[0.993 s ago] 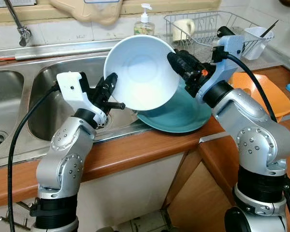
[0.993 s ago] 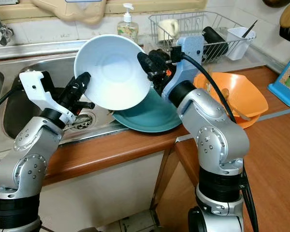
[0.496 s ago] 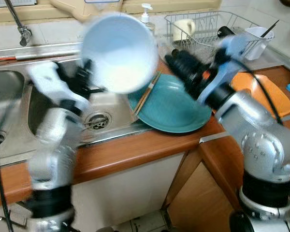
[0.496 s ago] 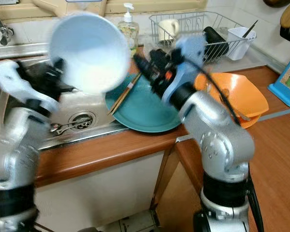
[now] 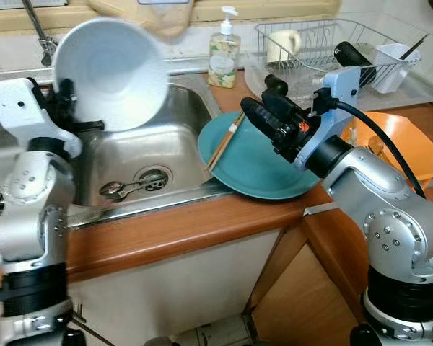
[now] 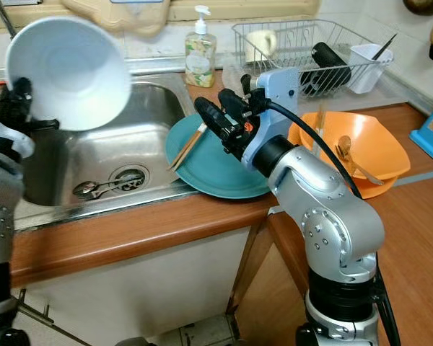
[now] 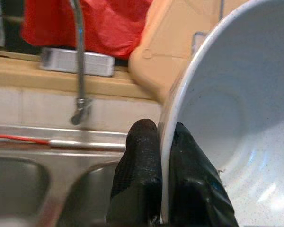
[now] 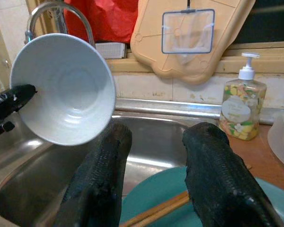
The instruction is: Kitchen organization
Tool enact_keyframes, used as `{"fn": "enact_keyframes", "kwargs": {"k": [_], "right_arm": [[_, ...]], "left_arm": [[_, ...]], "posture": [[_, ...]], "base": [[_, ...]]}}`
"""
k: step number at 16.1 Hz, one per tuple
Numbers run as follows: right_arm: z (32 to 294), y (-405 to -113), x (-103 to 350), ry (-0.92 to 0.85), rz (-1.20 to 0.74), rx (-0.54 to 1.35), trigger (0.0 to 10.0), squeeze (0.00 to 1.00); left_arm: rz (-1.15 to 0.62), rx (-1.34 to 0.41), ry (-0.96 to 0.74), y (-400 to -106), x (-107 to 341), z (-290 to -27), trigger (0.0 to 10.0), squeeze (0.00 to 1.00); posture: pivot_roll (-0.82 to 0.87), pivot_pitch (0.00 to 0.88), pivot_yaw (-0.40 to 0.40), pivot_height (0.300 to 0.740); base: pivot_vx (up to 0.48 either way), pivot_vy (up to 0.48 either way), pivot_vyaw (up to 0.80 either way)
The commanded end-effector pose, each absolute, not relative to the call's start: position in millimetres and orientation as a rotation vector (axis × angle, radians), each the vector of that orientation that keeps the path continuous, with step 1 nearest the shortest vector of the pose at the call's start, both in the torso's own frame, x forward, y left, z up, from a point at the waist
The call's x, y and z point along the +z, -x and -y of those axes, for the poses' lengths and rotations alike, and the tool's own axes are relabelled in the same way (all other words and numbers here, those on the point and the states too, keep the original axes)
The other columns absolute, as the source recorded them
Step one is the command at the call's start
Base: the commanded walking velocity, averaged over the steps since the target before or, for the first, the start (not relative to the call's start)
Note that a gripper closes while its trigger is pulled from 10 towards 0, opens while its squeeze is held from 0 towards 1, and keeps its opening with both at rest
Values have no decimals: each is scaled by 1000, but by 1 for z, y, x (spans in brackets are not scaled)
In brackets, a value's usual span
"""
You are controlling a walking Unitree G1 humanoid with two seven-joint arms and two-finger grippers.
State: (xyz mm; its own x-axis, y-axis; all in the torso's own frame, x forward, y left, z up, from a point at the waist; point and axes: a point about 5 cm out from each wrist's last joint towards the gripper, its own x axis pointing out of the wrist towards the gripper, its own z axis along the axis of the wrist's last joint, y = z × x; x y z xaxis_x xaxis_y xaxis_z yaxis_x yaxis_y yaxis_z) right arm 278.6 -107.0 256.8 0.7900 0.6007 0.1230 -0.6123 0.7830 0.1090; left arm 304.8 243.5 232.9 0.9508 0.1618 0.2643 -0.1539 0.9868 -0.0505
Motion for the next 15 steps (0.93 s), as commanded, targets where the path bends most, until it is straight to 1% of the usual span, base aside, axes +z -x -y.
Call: {"fn": "enact_keyframes", "kwargs": {"k": [1,3,5,7,8,12,14,15], "right_arm": [[106,-275,257,-120,76,675,10000,0],[109,-273,255,-48,72,667,10000,0],[114,-271,253,26,53,678,10000,0],[113,-270,251,73,31,704,10000,0],[113,-269,250,96,20,710,10000,0],[110,-265,240,162,-32,729,10000,0],[110,-264,236,189,-50,740,10000,0],[110,-265,235,196,-58,730,10000,0]], "left_arm": [[255,194,27,-307,234,-247,0,0],[177,239,5,-312,225,-256,0,0],[114,237,-34,-318,218,-258,0,0],[23,281,-47,-323,207,-266,0,0],[-16,282,-48,-327,203,-267,0,0],[-85,238,-66,-341,194,-262,0,0],[-132,168,-68,-351,186,-253,0,0],[-158,144,-75,-355,181,-248,353,0]], "posture": [[-58,0,9,740],[-68,0,9,740],[-76,0,3,740],[-76,0,3,740],[-101,0,17,740],[-104,0,22,740],[-111,0,23,740],[-113,0,24,740]], "base": [[0,0,0],[0,0,0],[0,0,0],[0,0,0],[0,0,0],[0,0,0],[0,0,0],[0,0,0]]}}
